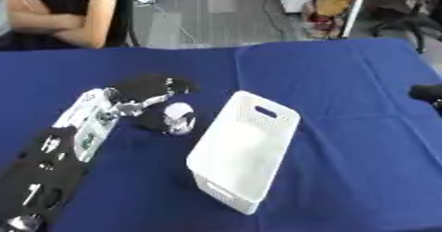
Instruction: Pick up objects on the table and place them in the box.
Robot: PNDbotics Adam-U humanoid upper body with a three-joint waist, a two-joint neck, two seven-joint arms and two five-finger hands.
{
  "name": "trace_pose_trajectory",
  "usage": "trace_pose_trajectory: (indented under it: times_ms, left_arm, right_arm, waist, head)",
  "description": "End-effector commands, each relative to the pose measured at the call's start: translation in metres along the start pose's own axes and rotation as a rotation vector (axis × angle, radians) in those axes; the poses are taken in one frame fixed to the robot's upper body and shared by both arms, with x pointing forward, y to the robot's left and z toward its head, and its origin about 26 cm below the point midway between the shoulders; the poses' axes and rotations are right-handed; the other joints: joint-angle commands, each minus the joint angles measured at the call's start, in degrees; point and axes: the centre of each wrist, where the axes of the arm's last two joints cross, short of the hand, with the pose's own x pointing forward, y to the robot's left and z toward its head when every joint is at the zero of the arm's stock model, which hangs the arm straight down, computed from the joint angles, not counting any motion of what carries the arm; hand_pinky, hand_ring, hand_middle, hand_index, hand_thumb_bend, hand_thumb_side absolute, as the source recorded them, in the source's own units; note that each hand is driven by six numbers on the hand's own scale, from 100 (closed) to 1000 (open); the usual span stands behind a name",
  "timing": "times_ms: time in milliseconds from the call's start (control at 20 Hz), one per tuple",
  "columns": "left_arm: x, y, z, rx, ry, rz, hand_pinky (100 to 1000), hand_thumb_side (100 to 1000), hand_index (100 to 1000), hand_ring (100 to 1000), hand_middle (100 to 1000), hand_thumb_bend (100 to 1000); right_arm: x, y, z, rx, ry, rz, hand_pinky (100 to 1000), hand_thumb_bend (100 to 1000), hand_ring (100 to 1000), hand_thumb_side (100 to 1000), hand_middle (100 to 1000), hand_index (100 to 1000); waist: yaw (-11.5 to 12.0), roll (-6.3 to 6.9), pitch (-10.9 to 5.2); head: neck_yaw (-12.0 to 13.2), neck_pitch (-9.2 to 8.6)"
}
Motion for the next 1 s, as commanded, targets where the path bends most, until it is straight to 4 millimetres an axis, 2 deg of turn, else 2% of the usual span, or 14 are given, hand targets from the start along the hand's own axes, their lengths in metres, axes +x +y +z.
trace_pose_trajectory:
  times_ms: [50,1000]
  left_arm:
    - [-0.0081,0.0159,0.0033,0.007,0.009,-0.045,804,890,981,816,857,862]
    - [-0.0123,0.0102,-0.0061,-0.081,0.010,-0.038,807,926,981,807,851,856]
  right_arm:
    - [0.0045,-0.0045,-0.0022,0.015,-0.013,0.016,849,100,838,674,768,864]
    - [0.0044,-0.0039,-0.0024,0.017,-0.015,0.009,850,100,839,674,768,864]
  waist:
    - [-0.1,0.05,-0.73]
    - [-0.4,0.06,-0.63]
  head:
    - [0.4,-0.01]
    - [0.9,0.02]
